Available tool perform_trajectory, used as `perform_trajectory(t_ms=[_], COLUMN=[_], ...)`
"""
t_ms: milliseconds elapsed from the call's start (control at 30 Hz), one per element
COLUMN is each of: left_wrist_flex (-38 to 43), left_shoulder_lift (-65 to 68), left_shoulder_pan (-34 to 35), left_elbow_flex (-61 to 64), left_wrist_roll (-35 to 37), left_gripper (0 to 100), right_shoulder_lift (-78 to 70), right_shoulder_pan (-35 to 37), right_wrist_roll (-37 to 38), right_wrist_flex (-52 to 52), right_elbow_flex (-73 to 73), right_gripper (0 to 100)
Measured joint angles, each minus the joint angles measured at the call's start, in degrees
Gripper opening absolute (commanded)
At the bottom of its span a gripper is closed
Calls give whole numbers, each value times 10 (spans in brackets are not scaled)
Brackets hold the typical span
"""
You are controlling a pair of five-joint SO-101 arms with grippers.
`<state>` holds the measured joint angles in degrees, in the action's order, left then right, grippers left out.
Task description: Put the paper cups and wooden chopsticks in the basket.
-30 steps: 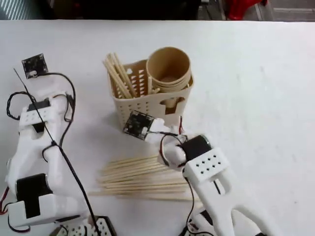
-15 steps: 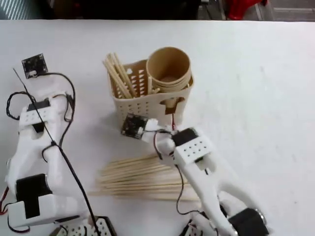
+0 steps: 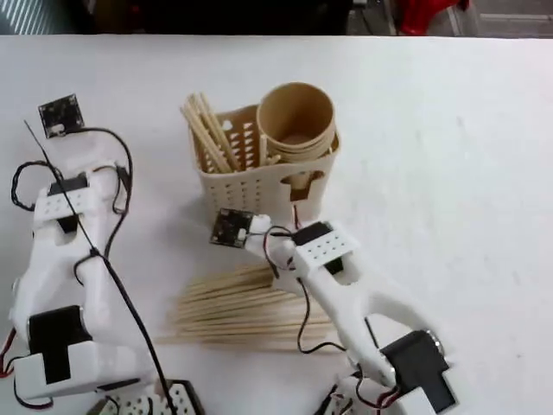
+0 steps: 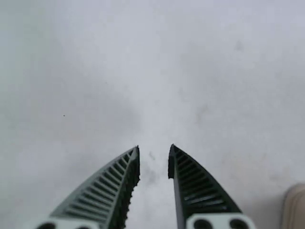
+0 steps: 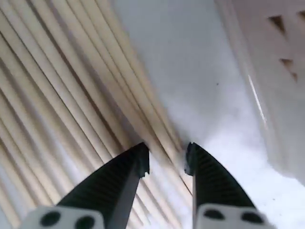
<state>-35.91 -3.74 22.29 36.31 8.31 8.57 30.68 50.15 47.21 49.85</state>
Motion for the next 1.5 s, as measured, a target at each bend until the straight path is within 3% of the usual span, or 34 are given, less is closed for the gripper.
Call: perform_trajectory(t_ms=[133, 633, 1033, 1167, 1333, 1500], left_wrist_flex=[0, 0, 0, 0, 0, 0], left_shoulder_lift=[0, 0, 0, 0, 0, 0], left_shoulder_pan=[0, 0, 0, 0, 0, 0], left_elbow_flex=[0, 0, 0, 0, 0, 0], left_wrist_roll=[0, 0, 0, 0, 0, 0], left_gripper=[120, 120, 120, 120, 120, 120], right_shoulder_lift=[0, -5, 158, 193, 198, 198], right_shoulder_pan=[0, -1, -50, -50, -29, -4], right_wrist_roll=[0, -33, -35, 11, 142, 133], right_wrist_flex=[0, 28, 91, 117, 147, 129], right_elbow_flex=[-1, -5, 35, 58, 98, 102], right_gripper=[11, 17, 17, 17, 17, 22])
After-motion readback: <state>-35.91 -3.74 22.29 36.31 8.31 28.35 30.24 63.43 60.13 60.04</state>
